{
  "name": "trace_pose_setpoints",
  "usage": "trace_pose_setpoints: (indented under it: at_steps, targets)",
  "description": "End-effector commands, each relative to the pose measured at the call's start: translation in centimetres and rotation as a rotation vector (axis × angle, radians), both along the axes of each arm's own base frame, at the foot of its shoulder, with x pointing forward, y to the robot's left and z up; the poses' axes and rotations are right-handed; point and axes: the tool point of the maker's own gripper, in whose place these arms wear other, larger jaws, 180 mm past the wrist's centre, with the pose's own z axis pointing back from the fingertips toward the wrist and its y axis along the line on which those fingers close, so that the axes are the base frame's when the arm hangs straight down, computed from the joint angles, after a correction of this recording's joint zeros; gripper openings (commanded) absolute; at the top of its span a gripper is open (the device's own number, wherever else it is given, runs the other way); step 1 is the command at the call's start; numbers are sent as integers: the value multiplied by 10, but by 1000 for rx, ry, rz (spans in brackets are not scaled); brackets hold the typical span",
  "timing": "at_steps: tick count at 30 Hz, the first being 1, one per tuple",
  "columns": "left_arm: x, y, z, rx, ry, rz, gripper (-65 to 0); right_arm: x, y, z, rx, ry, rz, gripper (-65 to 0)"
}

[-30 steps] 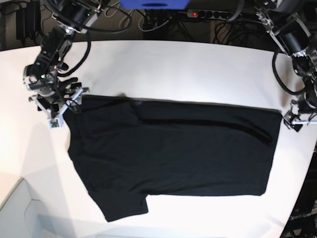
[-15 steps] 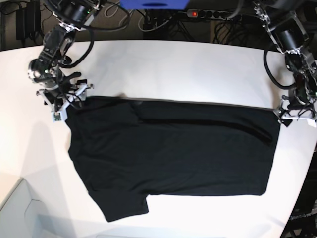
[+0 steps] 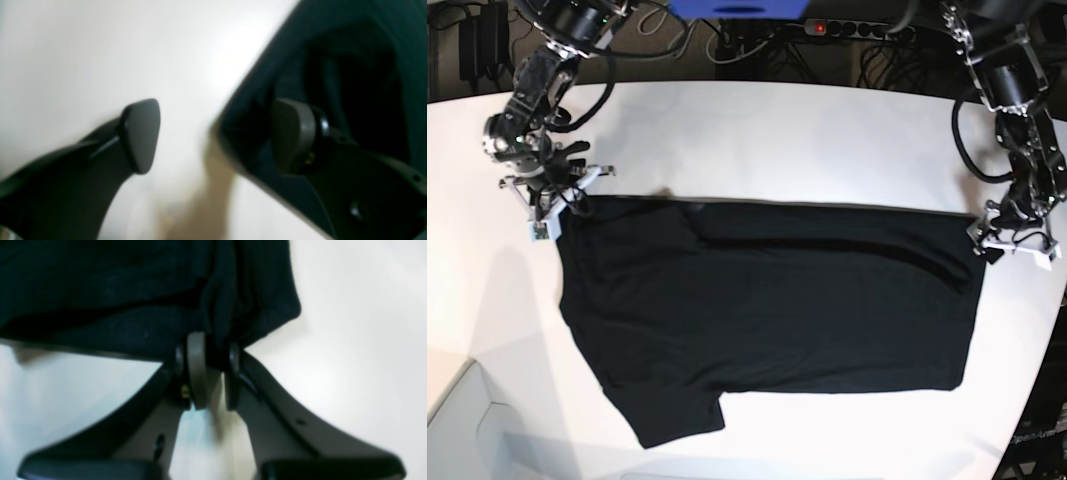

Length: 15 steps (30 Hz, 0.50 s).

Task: Layout the t-shirt on the table in an organized manner, then fold the t-shirt properly
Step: 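Pull the folded edge back with both grippers to align the fold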

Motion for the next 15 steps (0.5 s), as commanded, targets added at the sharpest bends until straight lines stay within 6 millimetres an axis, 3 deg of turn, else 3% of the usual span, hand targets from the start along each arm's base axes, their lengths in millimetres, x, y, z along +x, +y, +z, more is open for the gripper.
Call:
trace_pose_setpoints:
  at_steps: [1, 5, 7, 11, 15]
  targets:
    - [7, 2, 9, 5, -23, -6, -153, -5, -2, -3, -19, 39, 3, -584]
    - [13, -7, 5, 34, -33, -43, -158, -6, -2, -3, -20, 42, 3, -584]
    - [13, -15, 2, 40, -23, -69, -206, -6, -2, -4, -20, 43, 3, -584]
    - [10, -18, -6, 31, -2, -77, -441, -7, -5, -4, -22, 45, -3, -586]
    - [-1, -18, -12, 29, 20, -78, -628, -18, -4, -9, -29, 65, 3, -589]
